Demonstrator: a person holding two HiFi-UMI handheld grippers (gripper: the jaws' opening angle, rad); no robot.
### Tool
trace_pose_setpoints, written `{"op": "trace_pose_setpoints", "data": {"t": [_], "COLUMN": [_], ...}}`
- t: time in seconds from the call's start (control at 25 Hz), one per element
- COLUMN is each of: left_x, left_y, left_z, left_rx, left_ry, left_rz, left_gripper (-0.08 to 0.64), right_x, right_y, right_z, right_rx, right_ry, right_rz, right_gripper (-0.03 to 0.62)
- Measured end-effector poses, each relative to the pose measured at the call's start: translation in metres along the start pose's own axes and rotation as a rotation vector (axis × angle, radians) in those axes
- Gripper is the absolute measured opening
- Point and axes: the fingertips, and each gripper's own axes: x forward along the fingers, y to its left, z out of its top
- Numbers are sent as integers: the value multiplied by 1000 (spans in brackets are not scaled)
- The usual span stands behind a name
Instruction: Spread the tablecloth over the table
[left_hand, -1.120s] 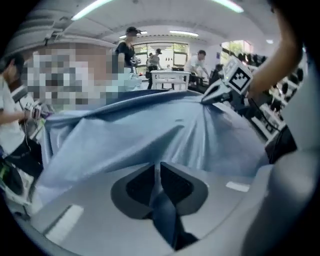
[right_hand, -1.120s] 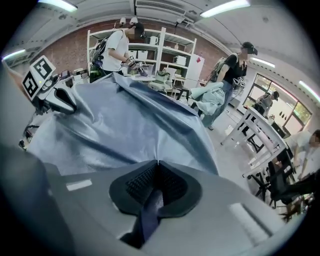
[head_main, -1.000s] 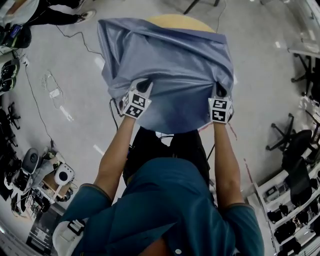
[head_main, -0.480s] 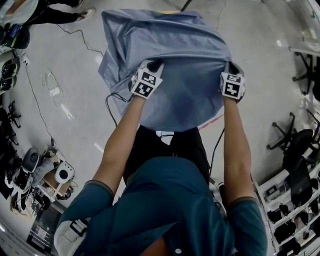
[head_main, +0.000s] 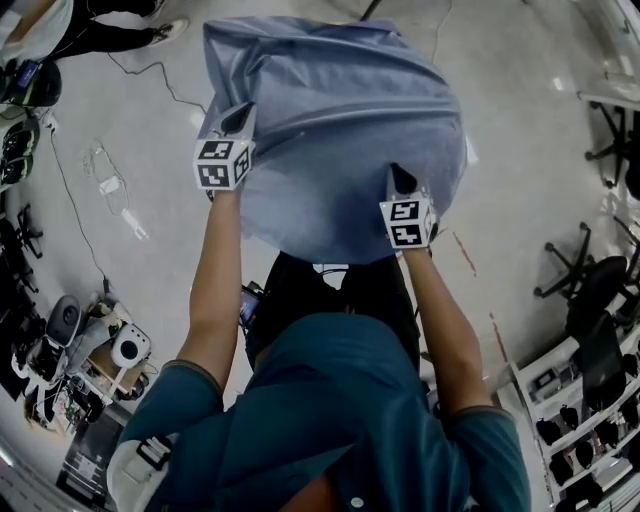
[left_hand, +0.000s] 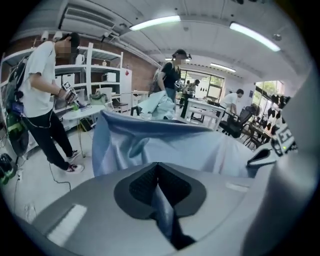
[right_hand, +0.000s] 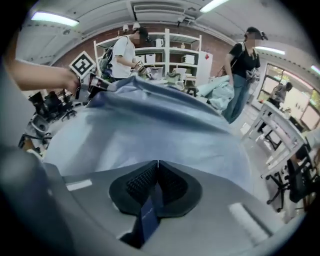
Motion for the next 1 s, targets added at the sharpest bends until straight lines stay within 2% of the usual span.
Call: {"op": "trace_pose_setpoints", "data": {"t": [0.12, 0.28, 0.44, 0.6, 0.68, 0.72, 0.76, 0.8, 0.88, 0.96, 1.0], "left_x": [9, 6, -19, -36, -44, -51, -58, -64, -66, -61, -59], "left_y": [24, 64, 136, 204, 223, 222, 209, 182, 94, -3, -45], "left_z": [-16, -56, -69, -78, -69, -54, -34, -15, 4, -16, -31], "left_rx": [-1, 160, 293, 367, 401, 432, 467, 502, 565, 621, 649], "left_ry": [66, 218, 285, 383, 388, 353, 297, 227, 105, 64, 67], "left_rz": [32, 110, 221, 324, 366, 380, 373, 330, 140, -91, -180], "left_gripper": [0, 0, 0, 0, 0, 0, 0, 0, 0, 0, 0], "right_x": [1, 1, 3, 6, 10, 12, 13, 13, 12, 13, 13], "right_y": [8, 8, 6, 2, -1, -2, -2, -3, -3, -7, -12], "right_z": [-3, -4, -4, 1, 5, 7, 9, 10, 12, 12, 12], "right_rx": [-53, -87, -71, -51, -47, -39, -28, -19, -18, -34, -42], "right_ry": [-5, 15, 22, 29, 38, 45, 52, 56, 53, 54, 58], "right_rz": [-28, -30, -41, -49, -46, -41, -36, -33, -34, -36, -40], "right_gripper": [15, 15, 15, 15, 15, 15, 16, 15, 17, 16, 17]}}
